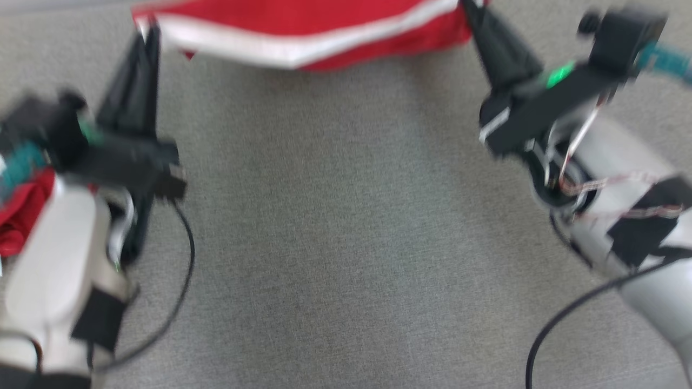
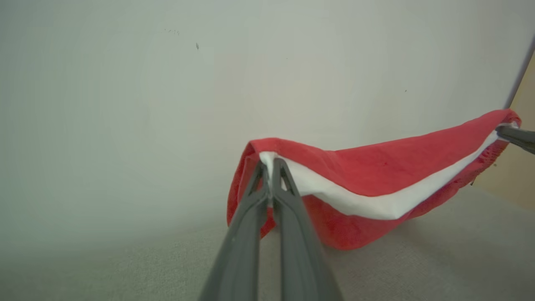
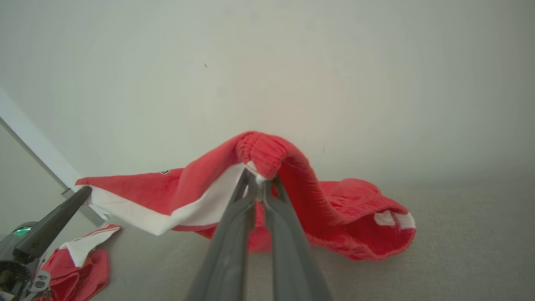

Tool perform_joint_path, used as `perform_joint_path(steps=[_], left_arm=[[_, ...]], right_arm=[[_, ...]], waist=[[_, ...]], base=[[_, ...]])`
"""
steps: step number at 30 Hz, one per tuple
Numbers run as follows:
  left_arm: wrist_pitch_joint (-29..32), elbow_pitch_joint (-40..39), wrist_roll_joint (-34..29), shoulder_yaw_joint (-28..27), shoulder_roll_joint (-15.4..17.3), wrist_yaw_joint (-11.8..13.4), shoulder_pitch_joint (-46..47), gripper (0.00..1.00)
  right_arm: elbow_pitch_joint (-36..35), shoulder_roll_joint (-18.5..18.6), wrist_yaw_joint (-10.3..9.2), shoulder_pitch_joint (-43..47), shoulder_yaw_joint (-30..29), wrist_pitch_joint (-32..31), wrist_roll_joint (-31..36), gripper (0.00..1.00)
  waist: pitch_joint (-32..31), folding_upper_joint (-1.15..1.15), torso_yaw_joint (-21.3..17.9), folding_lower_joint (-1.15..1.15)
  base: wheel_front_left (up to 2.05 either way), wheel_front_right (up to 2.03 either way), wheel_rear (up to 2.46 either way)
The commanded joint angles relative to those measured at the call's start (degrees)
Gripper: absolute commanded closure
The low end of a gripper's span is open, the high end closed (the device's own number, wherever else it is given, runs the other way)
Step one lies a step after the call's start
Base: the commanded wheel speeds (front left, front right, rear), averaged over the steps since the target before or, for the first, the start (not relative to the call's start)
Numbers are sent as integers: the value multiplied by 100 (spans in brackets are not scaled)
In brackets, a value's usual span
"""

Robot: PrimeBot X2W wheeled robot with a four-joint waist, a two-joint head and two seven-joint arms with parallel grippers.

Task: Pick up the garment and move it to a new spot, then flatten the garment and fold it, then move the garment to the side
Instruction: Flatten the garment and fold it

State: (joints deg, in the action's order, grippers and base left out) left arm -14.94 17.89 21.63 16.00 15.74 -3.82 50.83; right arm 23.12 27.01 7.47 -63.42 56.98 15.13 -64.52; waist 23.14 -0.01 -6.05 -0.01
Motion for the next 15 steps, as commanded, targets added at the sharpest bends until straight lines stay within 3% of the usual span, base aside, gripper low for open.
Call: perform_joint_path(steps=[1,15], left_arm=[[-21,-108,23,-39,10,54,-329,100],[-22,-1110,114,-503,-317,261,-3153,100]], right_arm=[[-105,32,5,237,-9,14,-21,100],[-902,371,5,2420,-135,14,-77,100]], waist=[[-300,1,-14,1],[-1216,1,84,1]], base=[[0,0,0],[0,0,0]])
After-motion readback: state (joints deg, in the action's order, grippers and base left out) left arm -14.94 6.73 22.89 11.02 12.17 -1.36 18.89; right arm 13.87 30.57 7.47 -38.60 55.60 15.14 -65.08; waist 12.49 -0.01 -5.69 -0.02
